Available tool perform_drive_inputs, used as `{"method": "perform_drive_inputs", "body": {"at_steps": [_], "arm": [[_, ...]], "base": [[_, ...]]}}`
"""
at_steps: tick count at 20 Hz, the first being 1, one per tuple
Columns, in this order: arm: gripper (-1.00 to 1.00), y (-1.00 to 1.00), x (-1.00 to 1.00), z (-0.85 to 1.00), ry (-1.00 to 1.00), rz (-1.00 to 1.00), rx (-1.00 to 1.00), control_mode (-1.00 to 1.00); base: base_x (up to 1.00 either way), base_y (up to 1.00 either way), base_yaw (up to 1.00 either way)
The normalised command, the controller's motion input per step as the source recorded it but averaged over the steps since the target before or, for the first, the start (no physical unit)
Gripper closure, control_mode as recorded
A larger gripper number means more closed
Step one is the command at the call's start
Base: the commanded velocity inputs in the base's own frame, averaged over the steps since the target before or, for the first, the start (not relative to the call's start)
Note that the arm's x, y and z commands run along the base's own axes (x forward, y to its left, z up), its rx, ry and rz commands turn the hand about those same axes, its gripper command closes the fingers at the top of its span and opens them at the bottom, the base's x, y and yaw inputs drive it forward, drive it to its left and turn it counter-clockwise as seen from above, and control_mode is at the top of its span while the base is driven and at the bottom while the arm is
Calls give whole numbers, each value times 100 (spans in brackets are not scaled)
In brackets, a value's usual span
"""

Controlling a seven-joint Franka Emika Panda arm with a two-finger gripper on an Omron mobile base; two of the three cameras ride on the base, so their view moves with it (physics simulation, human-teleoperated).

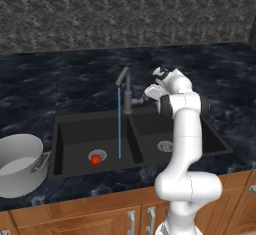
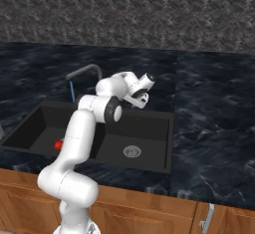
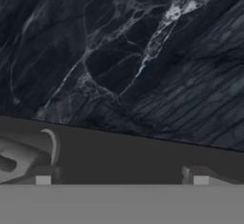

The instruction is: Dump the tomato from the pot into the sink. Then turn on the water and wash the tomato. Then turn off the water and put the tomato back in the pot.

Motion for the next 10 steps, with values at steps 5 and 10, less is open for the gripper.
{"method": "perform_drive_inputs", "body": {"at_steps": [5,10], "arm": [[-100,5,35,-4,0,0,0,-100],[-100,18,32,-1,0,0,0,-100]], "base": [[0,0,0],[0,0,0]]}}
